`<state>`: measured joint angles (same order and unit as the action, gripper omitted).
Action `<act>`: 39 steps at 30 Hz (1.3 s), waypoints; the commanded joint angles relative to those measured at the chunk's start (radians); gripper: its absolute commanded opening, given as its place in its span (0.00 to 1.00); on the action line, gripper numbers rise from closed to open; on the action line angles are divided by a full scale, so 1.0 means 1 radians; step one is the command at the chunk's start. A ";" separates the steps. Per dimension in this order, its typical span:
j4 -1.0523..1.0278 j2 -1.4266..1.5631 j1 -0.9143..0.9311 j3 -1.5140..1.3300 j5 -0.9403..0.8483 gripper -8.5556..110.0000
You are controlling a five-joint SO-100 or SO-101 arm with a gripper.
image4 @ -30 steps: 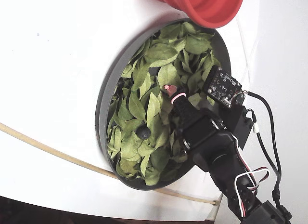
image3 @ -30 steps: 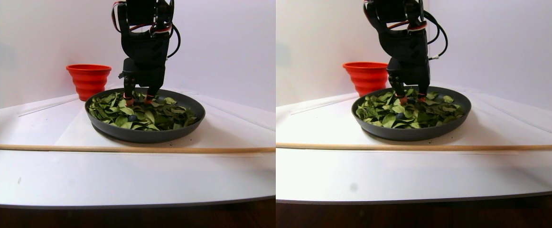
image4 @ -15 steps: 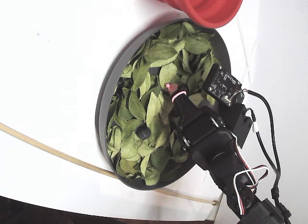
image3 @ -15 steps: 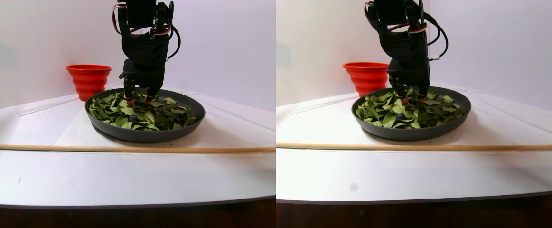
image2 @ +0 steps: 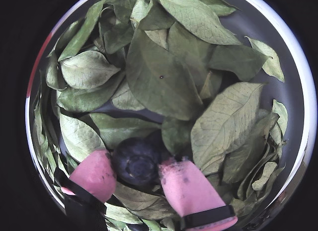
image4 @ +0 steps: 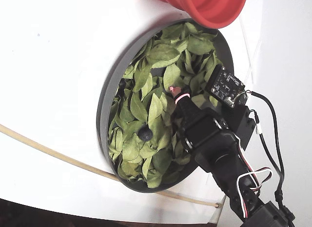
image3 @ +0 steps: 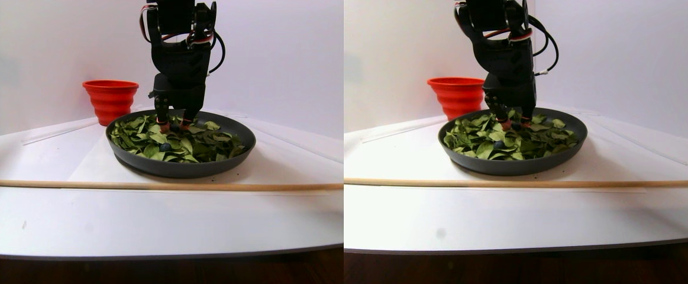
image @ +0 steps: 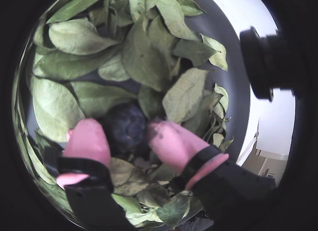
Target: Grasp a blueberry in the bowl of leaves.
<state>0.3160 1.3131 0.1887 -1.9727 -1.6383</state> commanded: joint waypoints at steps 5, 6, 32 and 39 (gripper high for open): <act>0.003 0.023 0.000 0.018 -0.005 0.19; 0.003 0.028 0.000 0.017 -0.005 0.19; -0.075 0.181 -0.028 0.034 -0.002 0.19; -0.097 0.227 -0.043 0.021 0.003 0.19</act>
<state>0.2194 1.4082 0.1519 -1.9727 -1.6414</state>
